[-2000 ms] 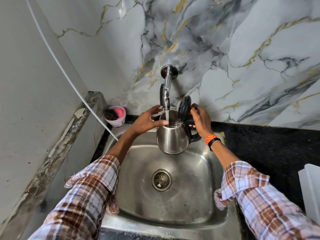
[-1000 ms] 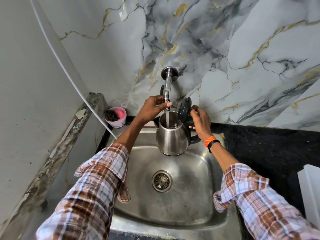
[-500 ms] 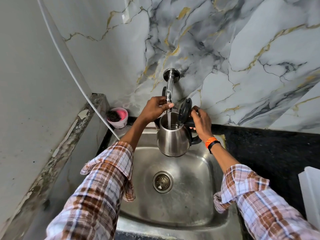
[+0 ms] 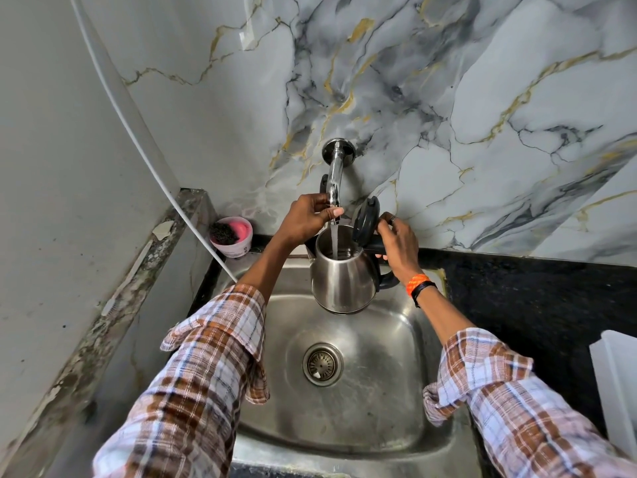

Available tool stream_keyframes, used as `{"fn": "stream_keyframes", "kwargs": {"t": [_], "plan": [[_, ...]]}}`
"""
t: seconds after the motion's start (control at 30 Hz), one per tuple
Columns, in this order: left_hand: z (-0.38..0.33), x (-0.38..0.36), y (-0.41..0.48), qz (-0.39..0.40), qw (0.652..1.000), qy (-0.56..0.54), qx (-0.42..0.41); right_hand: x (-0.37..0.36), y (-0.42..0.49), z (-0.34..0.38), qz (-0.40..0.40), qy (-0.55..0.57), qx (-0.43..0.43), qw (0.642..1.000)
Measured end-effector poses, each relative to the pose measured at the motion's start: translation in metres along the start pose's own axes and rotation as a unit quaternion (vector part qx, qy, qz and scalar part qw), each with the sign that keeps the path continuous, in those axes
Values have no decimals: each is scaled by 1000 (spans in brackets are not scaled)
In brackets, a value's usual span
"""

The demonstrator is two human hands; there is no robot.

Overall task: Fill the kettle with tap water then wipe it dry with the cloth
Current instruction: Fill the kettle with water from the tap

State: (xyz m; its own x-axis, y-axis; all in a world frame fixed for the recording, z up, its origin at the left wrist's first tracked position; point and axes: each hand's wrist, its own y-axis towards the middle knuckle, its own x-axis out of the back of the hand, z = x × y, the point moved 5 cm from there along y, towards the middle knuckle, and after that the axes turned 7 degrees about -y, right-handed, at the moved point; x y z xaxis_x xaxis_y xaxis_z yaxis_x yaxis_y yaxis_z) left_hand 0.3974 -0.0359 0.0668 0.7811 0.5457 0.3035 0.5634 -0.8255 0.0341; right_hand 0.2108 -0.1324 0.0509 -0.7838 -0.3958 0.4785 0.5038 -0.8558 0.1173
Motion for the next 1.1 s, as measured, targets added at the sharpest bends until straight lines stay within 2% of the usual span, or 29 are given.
{"fn": "stream_keyframes", "kwargs": {"t": [0.7,1.1], "plan": [[-5,2,-5,-17,999,25,15,-1,2,5,-3,-9,9,1000],[-7,3,-11,-140,988,60,33,0,1,4,-10,-15,7,1000]]}}
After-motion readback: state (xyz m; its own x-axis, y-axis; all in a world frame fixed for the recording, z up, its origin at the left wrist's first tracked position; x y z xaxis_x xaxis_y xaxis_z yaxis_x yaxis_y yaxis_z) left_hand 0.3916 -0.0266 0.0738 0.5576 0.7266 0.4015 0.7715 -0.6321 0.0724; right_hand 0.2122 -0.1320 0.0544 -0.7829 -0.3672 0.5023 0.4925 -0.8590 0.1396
